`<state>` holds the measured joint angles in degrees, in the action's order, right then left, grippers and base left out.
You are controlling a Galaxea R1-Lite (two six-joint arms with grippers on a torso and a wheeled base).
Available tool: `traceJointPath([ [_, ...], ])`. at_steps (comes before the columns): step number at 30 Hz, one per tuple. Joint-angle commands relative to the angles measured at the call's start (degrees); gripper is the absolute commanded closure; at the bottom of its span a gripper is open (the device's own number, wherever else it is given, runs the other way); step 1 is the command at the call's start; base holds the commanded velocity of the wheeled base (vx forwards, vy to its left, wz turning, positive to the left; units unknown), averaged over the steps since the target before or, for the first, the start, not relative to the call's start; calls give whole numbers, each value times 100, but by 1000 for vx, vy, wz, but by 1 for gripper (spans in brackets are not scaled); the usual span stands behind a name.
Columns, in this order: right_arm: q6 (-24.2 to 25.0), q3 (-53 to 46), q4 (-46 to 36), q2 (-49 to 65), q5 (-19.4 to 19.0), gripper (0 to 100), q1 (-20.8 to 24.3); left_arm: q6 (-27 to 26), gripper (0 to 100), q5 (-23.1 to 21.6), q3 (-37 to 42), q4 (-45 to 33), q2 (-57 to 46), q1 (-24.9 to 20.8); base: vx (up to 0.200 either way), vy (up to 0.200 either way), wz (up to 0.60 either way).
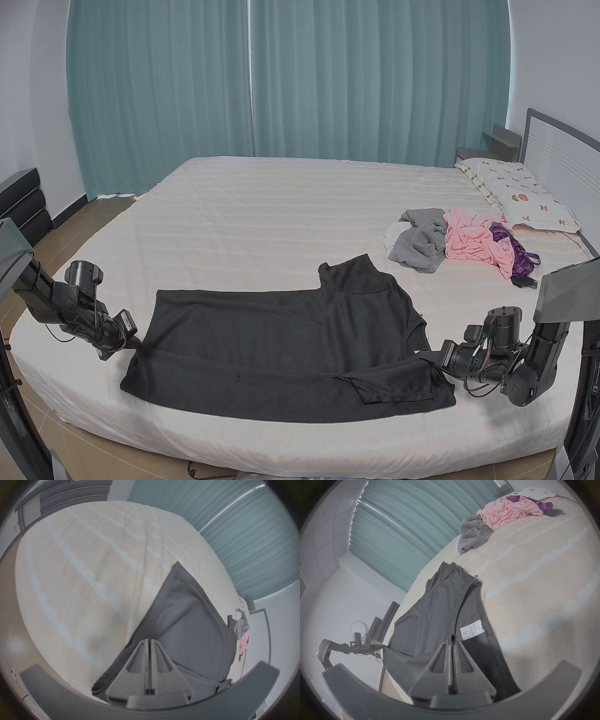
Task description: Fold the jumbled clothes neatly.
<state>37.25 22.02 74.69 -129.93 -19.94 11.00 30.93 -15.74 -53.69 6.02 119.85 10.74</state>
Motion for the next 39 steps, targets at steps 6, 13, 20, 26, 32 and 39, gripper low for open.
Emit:
traceJointPath([
  [6, 1, -40, 353, 29, 8, 100, -1, 1, 100, -8, 95, 22, -111, 174, 0, 0, 0],
  [13, 1, -40, 388, 152, 8, 100, -1, 10, 100, -8, 113, 4, -207, 218, 0, 0, 0],
  [20, -25, 13, 397, 231, 8, 100, -1, 10, 100, -17, 113, 13, -234, 227, 0, 0, 0],
  [26, -34, 136, 336, 152, 8, 100, -1, 19, 100, -26, 122, 4, -137, 218, 0, 0, 0],
  [32, -43, 374, 160, 90, 8, 100, 8, 27, 100, -52, 69, 39, 127, 183, 0, 0, 0],
  [39, -52, 532, -42, -33, 8, 100, 8, 36, 100, -79, 25, 57, 215, 183, 0, 0, 0],
])
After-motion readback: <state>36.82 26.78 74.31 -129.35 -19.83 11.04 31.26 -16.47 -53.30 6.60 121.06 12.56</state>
